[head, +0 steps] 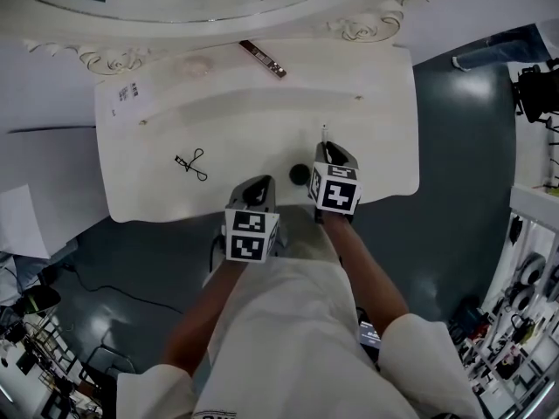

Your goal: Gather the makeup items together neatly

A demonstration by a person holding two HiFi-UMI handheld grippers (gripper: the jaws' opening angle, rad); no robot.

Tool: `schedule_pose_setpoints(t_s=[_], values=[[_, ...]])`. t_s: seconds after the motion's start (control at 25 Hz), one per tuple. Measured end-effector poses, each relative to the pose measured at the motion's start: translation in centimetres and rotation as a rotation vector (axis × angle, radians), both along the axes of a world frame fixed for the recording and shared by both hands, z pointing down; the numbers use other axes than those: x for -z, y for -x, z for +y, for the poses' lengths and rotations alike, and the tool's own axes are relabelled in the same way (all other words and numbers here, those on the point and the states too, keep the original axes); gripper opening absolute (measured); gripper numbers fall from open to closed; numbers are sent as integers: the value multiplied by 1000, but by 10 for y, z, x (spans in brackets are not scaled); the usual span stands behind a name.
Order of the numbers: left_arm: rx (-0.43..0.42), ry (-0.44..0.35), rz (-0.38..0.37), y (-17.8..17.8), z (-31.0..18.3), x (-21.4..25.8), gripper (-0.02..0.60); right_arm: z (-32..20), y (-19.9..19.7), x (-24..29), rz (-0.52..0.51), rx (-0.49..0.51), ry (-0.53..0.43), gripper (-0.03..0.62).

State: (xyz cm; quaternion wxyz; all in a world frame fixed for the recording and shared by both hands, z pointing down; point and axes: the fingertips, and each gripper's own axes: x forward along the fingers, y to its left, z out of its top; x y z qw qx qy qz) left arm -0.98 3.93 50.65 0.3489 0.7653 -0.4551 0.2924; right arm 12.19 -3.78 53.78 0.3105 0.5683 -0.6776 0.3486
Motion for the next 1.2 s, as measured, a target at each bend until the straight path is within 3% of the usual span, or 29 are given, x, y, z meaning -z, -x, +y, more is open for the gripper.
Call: schedule_pose_setpoints(t_s=[1.2], values=[[-61, -3, -4, -36, 16, 4, 9, 49, -49, 12, -25, -20, -13, 54]])
